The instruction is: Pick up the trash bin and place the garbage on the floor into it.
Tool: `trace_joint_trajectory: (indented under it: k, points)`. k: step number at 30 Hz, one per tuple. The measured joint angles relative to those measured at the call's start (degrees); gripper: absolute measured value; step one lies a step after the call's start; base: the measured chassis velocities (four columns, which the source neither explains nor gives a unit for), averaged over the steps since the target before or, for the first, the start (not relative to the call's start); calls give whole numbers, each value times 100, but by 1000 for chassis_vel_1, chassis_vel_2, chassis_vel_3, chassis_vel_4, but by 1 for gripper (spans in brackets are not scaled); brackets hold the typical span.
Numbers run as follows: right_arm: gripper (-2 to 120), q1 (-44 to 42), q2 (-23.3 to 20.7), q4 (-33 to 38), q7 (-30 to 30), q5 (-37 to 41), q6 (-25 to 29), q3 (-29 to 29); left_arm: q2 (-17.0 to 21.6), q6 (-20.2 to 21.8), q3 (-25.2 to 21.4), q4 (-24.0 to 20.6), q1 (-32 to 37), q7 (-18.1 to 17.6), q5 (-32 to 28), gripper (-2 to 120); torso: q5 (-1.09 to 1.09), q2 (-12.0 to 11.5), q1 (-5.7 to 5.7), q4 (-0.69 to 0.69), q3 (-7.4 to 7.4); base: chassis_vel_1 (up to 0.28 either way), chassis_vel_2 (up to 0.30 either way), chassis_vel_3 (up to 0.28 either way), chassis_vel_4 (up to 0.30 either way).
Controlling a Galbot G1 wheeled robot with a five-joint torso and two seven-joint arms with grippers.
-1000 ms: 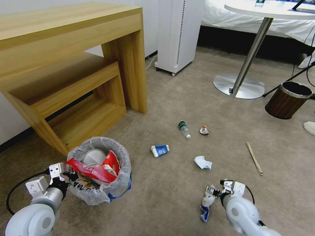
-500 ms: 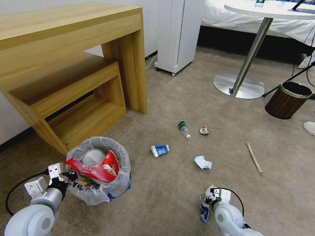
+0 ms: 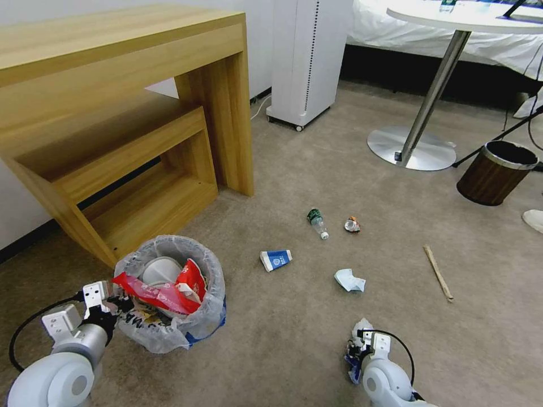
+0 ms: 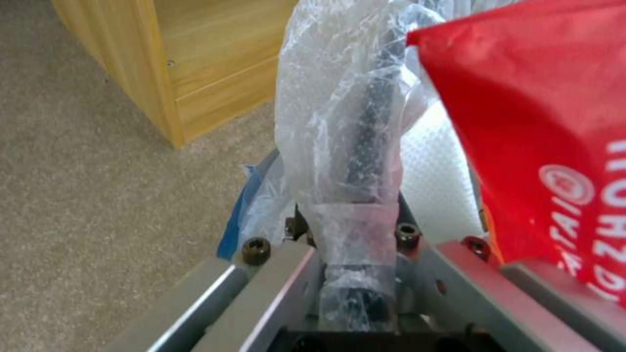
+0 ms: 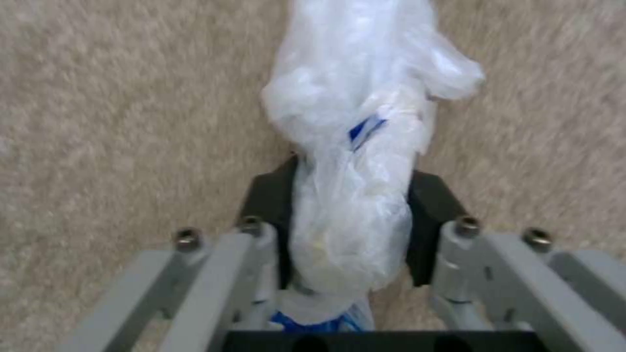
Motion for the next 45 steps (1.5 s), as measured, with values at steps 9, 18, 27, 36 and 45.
trace_joint_trajectory:
  k: [9,18,27,36,45]
  points:
    - [1,-458,-564,1298,-1050,-442,1097,463,24,-4,-1,-19,-10,7,-4,1,-1,0,0,-1,0,0,0,0,0]
    - [1,165,-1241,2813,-1933,-577,1969,179,-35,52,16,-154,32,-37,16,1,1,0,0,0,0,0,0,0,0]
    - [1,2182,-2370,2978,-3441,12,2942,-1280,-130,136,39,-290,44,-111,34,1,-1,0,0,-1,1,0,0,0,0]
    - [1,5013,-1710,1921,-3877,149,3314,-3887,-269,174,52,-367,46,-133,84,1,-1,0,0,1,1,0,0,0,0]
    - [1,6331,-717,811,-3926,20,3537,-5104,-300,175,-3,-443,73,-134,72,1,-2,0,0,-1,0,0,0,0,0]
